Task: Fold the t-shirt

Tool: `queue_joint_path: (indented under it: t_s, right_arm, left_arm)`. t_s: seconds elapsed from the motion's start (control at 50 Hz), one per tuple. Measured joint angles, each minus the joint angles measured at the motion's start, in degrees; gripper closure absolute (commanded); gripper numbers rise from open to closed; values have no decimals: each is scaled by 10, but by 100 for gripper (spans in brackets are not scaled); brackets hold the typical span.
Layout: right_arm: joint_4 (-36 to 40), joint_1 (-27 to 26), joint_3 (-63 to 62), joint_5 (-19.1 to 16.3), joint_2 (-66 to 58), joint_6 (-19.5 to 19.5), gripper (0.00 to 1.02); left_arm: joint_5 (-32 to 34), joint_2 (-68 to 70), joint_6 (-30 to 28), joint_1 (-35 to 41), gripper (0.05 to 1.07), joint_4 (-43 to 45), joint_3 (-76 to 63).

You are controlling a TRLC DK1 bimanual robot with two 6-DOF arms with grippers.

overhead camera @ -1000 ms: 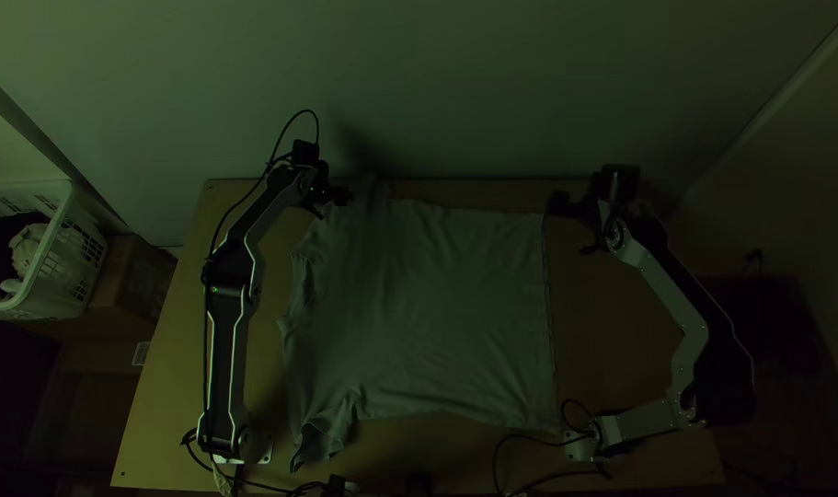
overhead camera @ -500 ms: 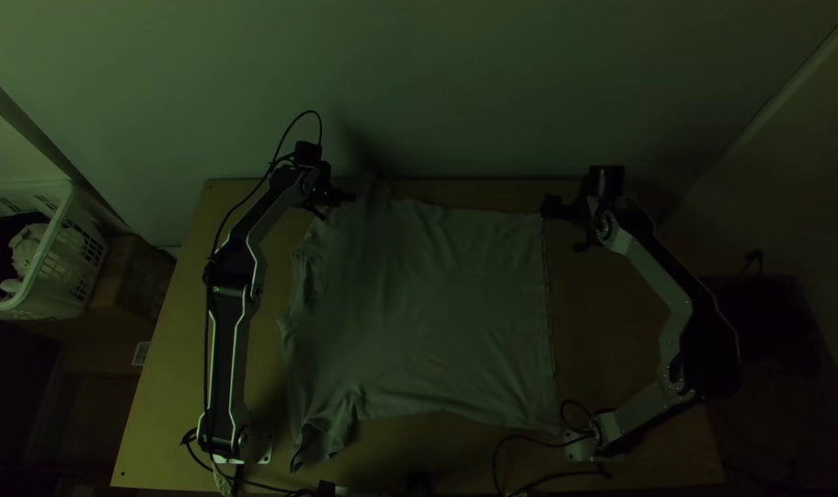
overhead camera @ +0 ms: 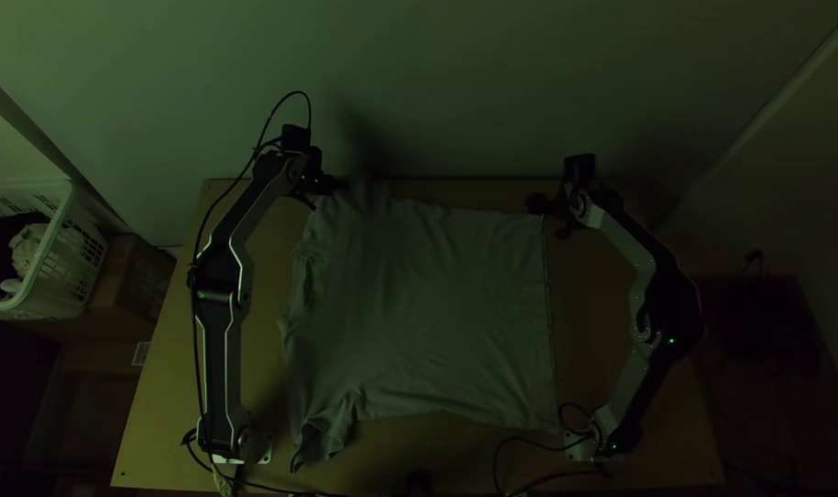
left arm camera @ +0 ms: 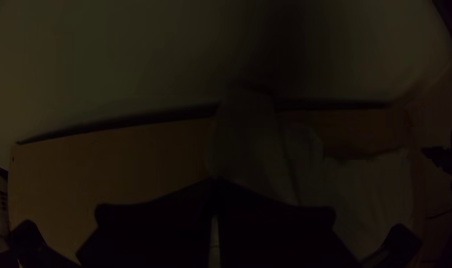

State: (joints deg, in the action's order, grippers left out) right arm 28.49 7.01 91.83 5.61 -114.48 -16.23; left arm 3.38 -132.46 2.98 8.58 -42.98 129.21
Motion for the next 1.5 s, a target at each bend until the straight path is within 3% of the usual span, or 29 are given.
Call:
queue_joint_path:
  t_s: [0.48, 0.52, 0.62, 0.66, 0.88, 1.02, 1.16, 1.3, 1.5]
  right_arm:
    - [51, 1, 109, 0, -110, -17, 25]
    - [52, 1, 113, 0, -117, -18, 37]
    - [54, 4, 130, 0, -134, -18, 84]
    - [55, 5, 137, 0, -143, -18, 90]
    - [74, 9, 159, 0, -165, -17, 91]
    - [83, 9, 162, 0, -165, -16, 99]
    - [88, 11, 168, 1, -165, -5, 99]
    - [93, 15, 170, 29, -165, 4, 99]
    - [100, 16, 207, 39, -168, 17, 99]
  left_arm:
    - [0, 13, 0, -4, 105, -12, 0]
    - [0, 13, 0, -5, 105, -14, 0]
    - [0, 13, 0, -8, 105, -18, 0]
    - [0, 13, 0, -10, 105, -20, 0]
    - [1, 13, 0, -19, 105, -24, 0]
    - [2, 13, 0, -19, 105, -26, -2]
    - [2, 13, 0, -19, 105, -26, -5]
    - [2, 13, 0, -19, 105, -26, -6]
    - [2, 13, 0, -23, 105, -13, -6]
